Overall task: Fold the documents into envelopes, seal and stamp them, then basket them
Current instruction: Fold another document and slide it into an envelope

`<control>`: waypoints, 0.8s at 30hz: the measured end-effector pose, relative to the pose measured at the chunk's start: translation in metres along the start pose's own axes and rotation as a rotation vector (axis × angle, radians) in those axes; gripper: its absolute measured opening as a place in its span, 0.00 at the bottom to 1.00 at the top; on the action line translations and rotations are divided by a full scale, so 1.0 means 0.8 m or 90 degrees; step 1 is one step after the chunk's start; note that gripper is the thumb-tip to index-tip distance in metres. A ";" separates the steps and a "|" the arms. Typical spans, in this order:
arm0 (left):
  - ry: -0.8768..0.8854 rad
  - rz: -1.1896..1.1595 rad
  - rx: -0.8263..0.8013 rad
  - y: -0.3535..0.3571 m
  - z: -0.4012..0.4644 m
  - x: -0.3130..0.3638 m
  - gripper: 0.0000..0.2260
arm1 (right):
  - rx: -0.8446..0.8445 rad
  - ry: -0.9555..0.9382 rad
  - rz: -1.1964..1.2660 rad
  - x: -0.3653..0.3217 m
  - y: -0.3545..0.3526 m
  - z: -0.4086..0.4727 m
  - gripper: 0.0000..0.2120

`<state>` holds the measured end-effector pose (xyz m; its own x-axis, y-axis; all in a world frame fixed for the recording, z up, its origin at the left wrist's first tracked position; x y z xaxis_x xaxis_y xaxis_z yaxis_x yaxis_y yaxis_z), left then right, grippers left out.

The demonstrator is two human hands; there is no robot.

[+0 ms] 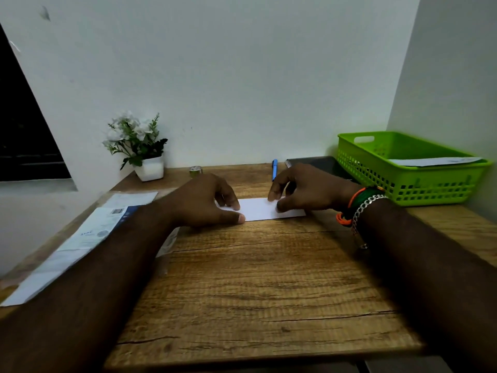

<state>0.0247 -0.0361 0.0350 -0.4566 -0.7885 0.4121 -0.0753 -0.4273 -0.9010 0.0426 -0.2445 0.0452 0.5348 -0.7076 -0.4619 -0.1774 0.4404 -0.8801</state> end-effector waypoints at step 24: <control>-0.196 0.274 0.122 -0.014 -0.002 -0.006 0.20 | -0.015 0.022 -0.183 -0.016 0.028 0.011 0.14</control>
<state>0.0266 -0.0271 0.0428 -0.1284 -0.9900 0.0585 0.2356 -0.0877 -0.9679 0.0388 -0.2205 0.0323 0.5375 -0.8201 -0.1966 -0.0421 0.2067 -0.9775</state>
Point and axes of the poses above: each hand's wrist, its own z-axis towards the middle knuckle, its own y-axis out of the palm, x = y × z, the point moved 6 cm from there along z, towards the middle knuckle, and after that the axes turned 4 degrees about -x, right-handed, at the moved point
